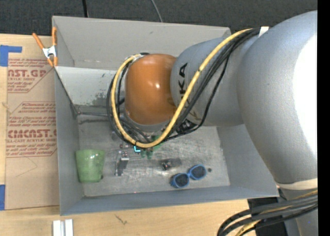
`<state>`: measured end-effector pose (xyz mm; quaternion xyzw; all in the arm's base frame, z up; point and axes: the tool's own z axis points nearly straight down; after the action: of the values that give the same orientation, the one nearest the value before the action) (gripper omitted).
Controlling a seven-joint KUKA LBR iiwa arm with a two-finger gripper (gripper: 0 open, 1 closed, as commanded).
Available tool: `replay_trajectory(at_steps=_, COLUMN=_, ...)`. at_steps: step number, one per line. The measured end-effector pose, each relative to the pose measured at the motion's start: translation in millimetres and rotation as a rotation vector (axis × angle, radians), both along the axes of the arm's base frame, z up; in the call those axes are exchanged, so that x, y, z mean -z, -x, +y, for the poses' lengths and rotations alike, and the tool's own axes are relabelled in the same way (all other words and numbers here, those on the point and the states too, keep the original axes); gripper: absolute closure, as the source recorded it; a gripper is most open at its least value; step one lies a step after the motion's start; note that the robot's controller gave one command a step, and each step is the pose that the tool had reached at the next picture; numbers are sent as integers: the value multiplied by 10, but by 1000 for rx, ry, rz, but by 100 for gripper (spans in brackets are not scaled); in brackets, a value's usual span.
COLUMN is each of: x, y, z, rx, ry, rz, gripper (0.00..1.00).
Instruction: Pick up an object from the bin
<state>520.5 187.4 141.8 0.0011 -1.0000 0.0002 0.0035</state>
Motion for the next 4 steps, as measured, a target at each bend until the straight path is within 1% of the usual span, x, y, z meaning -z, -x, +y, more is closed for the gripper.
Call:
replay_trajectory(at_steps=1, x=683, y=-94, z=444, rx=-148, ry=27, rz=0, gripper=0)
replay_trajectory(at_steps=2, x=417, y=379, z=527, rx=-612, ry=-4, rz=-7, gripper=0)
replay_trajectory(at_steps=3, x=419, y=386, z=587, rx=-878, ry=-5, rz=-9, gripper=0)
replay_trajectory(at_steps=4, x=592, y=240, z=625, rx=-1242, ry=4, rz=-51, gripper=0)
